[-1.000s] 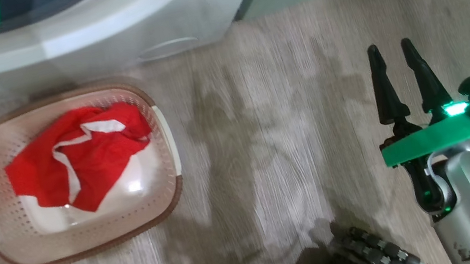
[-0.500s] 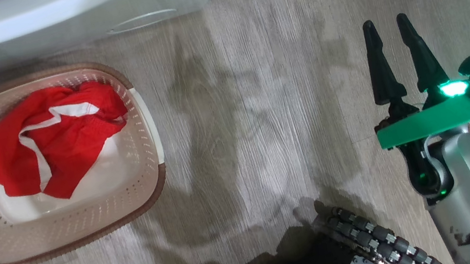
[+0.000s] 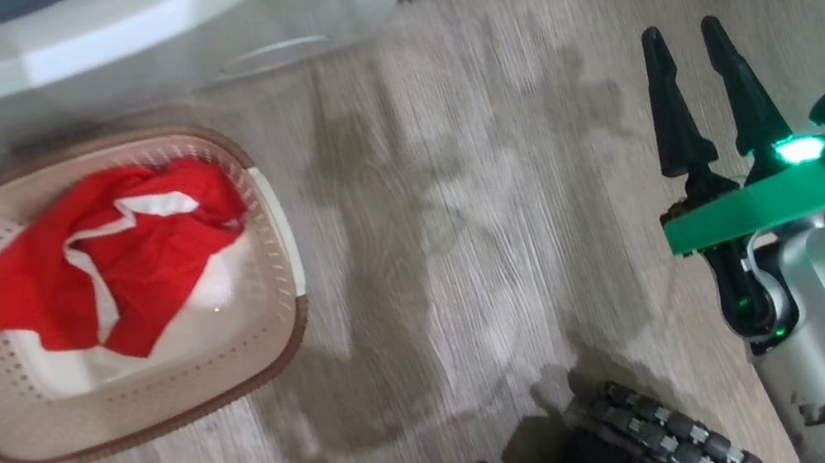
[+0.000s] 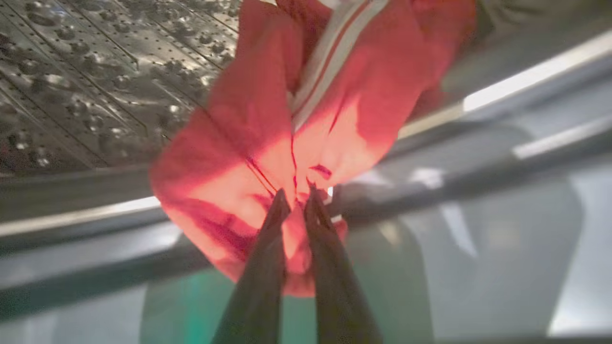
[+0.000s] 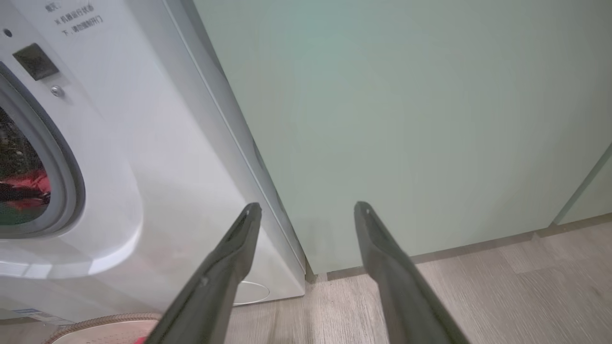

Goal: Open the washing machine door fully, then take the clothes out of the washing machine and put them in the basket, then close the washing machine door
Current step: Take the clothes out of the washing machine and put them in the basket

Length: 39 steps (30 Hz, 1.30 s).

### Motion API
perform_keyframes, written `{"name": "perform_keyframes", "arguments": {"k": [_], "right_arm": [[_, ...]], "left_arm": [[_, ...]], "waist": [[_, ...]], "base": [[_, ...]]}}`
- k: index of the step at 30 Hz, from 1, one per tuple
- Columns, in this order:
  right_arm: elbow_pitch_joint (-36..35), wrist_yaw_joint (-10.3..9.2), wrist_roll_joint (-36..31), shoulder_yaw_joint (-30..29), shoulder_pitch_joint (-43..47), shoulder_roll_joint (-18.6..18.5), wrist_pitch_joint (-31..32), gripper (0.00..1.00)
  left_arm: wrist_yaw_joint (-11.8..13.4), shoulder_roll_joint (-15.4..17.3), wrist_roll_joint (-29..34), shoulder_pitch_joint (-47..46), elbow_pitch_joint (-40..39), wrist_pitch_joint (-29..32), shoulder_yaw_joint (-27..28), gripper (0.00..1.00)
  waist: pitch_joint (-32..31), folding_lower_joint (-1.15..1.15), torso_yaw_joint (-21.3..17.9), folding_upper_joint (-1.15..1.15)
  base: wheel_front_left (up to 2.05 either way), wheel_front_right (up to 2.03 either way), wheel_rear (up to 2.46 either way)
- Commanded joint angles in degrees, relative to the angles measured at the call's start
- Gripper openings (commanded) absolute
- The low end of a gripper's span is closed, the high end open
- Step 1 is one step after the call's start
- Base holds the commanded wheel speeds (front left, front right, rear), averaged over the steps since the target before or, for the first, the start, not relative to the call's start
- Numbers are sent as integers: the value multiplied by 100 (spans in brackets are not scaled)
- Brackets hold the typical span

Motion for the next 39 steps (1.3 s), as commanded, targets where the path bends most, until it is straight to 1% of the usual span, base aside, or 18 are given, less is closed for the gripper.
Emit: {"name": "perform_keyframes", "arguments": {"k": [1,7,8,10,16,18,21,27,35,39], "right_arm": [[-116,-4,-33,54,200,28,-36,100],[-50,-4,-82,-29,450,-71,-36,100],[-35,-4,-98,-38,573,-123,-36,100],[-7,-4,-113,-48,698,-183,-36,100],[66,-4,-103,-86,1015,-327,-36,100],[91,-4,-97,-82,1103,-365,-36,100],[125,-4,-90,-68,1221,-397,-36,100],[150,-4,-54,-64,1412,-443,-36,100],[112,-4,-17,-9,1362,-502,-36,100],[102,-4,-17,12,1296,-531,-36,100]], "left_arm": [[39,129,-39,99,-50,-51,6,0],[65,-270,-168,740,-61,-839,-61,0],[41,-416,-230,965,-71,-1080,-72,0],[18,-553,-273,1182,-90,-1305,-101,0],[-214,-826,-468,1839,-94,-1756,-135,0],[-338,-906,-551,2096,-88,-1850,-145,0],[-454,-1003,-625,2487,-94,-1978,-203,0],[-682,-1135,-791,3335,-100,-1961,-371,0],[-890,-1165,-1181,4134,-152,-1644,-492,0],[-923,-1166,-1345,4346,-142,-1507,-519,0]], "waist": [[-161,0,91,0],[-773,0,358,0],[-1008,0,459,0],[-1255,0,568,0],[-1895,0,830,0],[-2079,0,902,0],[-2325,0,987,0],[-2607,0,1125,0],[-2454,0,1148,0],[-2332,0,1099,0]], "base": [[0,0,0],[0,0,0],[0,0,0],[0,0,0],[0,0,0],[0,0,0],[0,0,0],[0,0,0],[0,0,0],[0,0,0]]}}
